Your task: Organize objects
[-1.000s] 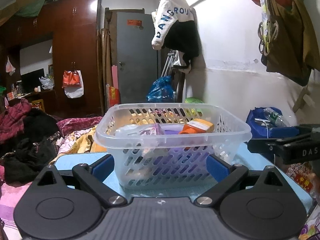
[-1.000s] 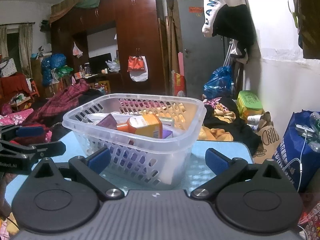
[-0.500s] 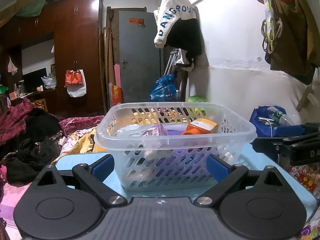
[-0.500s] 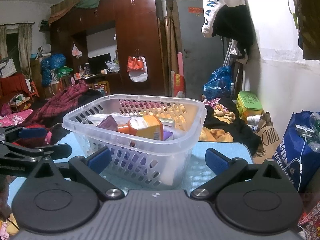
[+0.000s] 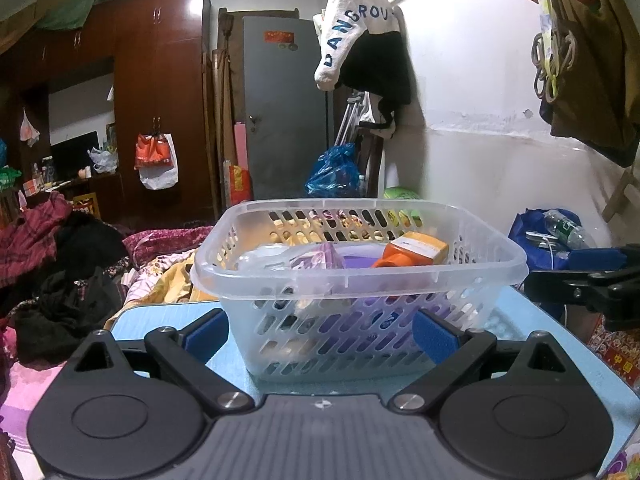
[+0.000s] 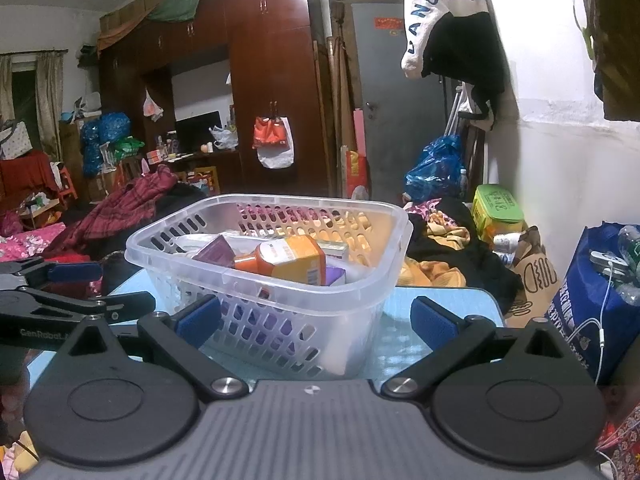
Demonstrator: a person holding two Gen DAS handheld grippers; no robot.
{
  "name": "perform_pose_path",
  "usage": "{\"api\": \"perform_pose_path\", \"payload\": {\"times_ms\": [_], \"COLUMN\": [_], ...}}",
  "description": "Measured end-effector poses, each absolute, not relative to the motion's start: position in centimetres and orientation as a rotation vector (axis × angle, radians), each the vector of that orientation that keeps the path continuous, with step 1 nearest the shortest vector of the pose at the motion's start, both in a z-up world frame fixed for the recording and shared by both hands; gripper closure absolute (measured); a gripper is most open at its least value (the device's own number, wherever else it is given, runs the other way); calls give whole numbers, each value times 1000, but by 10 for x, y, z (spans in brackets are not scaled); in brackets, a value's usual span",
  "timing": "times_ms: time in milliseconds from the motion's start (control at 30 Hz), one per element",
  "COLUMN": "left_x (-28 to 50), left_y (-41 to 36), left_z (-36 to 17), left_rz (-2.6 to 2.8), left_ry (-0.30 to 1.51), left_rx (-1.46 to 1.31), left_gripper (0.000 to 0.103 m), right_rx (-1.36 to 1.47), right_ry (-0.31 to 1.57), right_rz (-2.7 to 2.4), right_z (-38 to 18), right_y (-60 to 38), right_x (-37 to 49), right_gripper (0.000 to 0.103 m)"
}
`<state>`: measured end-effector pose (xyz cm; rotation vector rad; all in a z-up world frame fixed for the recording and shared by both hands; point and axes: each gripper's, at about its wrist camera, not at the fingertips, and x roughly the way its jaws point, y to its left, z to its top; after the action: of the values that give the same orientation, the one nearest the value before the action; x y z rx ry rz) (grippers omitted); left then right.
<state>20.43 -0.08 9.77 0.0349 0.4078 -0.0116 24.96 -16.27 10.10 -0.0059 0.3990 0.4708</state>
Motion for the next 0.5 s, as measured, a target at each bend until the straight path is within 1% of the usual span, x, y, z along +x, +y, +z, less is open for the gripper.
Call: {"api": "perform_pose_path", "payload": {"times_ms": [500], "left_x": [213], "left_y": [-1], "left_z": [103], "left_rz": [5], "left_ry": [403], "left_rx": [39], "left_gripper": [3], "right_rx": [-11], "right_ry": [409], "right_rz": [469], "right_z": [99], "right_y": [-160], "right_x": [249], "right_gripper": [0]}}
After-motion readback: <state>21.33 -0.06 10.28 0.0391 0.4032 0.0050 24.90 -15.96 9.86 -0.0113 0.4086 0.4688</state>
